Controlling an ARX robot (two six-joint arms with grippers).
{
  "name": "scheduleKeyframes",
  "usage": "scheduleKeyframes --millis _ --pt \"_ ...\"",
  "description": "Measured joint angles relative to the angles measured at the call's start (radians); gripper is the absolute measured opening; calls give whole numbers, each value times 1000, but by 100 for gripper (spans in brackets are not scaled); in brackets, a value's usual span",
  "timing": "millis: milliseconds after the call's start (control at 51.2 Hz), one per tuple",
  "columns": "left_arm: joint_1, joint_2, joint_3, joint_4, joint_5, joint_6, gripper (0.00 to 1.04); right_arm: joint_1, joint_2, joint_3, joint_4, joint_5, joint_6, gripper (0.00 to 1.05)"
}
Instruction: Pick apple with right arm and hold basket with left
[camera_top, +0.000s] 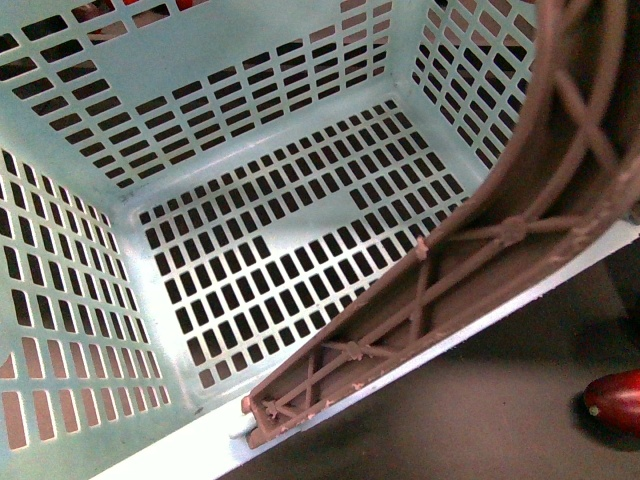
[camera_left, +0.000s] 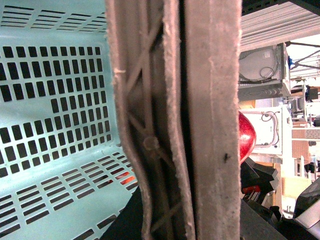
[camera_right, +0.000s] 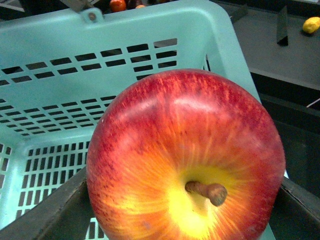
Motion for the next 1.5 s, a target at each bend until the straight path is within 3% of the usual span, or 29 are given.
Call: scheduleKeyframes --millis 59,234,488,664,742,801,1035,1230,1504 --pt "0 0 0 0 0 0 17 -3 0 0 0 8 0 97" --pt "0 0 0 0 0 0 17 -29 -18 2 5 55 4 96" --pt "0 5 0 0 -11 6 17 -153 -132 7 21 309 35 96" --pt "2 5 0 0 -3 0 17 -189 -184 -8 13 352 38 96" --pt "-3 5 0 0 4 2 17 -224 -215 -90 159 171 39 82" --pt "-3 5 0 0 9 -6 17 -246 -246 -160 210 115 39 72" --pt "-1 5 0 0 -8 1 17 -306 -350 -319 256 57 39 39" --pt "-1 5 0 0 0 0 17 -348 -443 -425 265 15 39 5" --pt "-1 5 0 0 1 -4 17 -453 -578 -523 233 -82 41 2"
